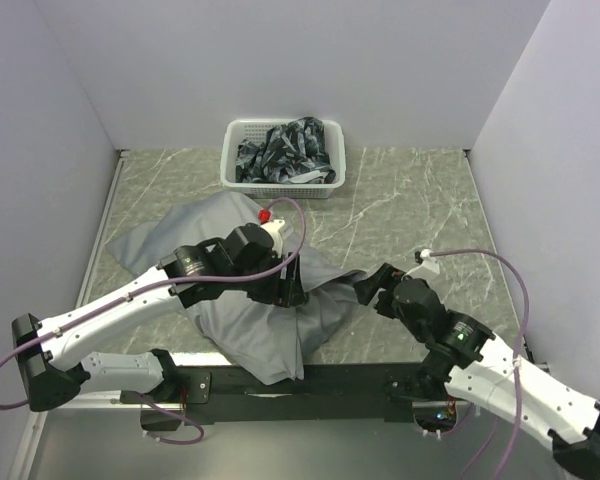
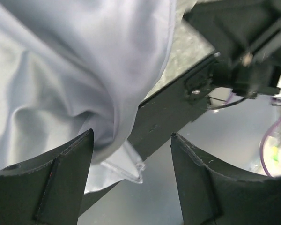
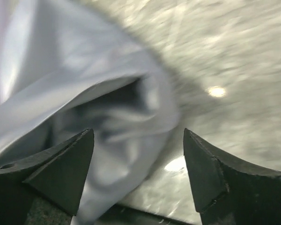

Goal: Put the pillow into the pillowcase

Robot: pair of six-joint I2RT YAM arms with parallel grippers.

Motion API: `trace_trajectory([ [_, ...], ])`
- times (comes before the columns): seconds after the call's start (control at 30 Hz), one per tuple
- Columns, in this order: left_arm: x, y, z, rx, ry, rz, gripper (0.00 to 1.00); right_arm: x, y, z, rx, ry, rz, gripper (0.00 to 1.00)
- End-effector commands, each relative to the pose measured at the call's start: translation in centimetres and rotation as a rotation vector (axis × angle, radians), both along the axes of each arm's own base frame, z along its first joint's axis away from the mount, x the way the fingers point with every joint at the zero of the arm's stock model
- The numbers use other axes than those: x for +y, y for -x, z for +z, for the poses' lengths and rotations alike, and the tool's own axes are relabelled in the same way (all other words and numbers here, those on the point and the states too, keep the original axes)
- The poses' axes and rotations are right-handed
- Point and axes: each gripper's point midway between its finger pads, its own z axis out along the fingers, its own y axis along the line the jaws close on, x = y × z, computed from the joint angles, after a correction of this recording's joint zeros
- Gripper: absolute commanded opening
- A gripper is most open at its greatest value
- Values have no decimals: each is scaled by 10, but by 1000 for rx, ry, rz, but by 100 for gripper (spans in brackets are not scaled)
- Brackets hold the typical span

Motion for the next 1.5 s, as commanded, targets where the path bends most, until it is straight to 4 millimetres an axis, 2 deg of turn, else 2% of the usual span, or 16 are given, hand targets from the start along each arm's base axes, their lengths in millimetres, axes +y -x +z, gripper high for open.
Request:
trace_trajectory([
  [0.0, 26, 7, 6, -31, -113, 77, 72, -26, -23, -14, 14, 67, -77, 79],
  [0.07, 38, 10, 3, -58, -166, 111, 73, -25, -30, -12, 11, 34, -72, 77],
  [0.1, 42, 13, 6, -59, -163, 126, 73, -22, -34, -8, -6, 20, -65, 73],
  [0.17, 49, 23, 3, -54, -187, 114, 73, -17, -37, -10, 13, 15, -41, 69],
  [0.2, 52, 30, -1, -40, -188, 102, 72, -15, -40, -8, 6, 12, -37, 63],
  [0.33, 48, 66, -27, 8, -246, -14, 71, -6, -47, -10, 3, 8, -6, 60],
  [0.43, 44, 84, -39, 10, -290, -61, 73, -3, -50, -12, 6, 6, -1, 60],
  [0.63, 31, 99, -60, -27, -369, -108, 71, 2, -58, -18, 21, 18, 2, 60],
  [0.83, 15, 107, -77, -102, -478, -133, 70, 3, -64, -25, 34, 37, -2, 59],
  [0.9, 13, 101, -83, -139, -521, -106, 70, 4, -66, -27, 40, 41, -1, 59],
  [1.0, 4, 97, -84, -186, -535, -96, 71, 6, -67, -28, 40, 35, 5, 59],
  [1.2, -14, 104, -93, -254, -590, -126, 71, 5, -69, -30, 43, 46, -1, 58],
  [1.27, -15, 107, -97, -271, -620, -131, 71, 5, -70, -29, 42, 47, 0, 58],
  [1.47, 4, 101, -110, -313, -734, -86, 64, 6, -72, -30, 46, 51, 0, 58],
])
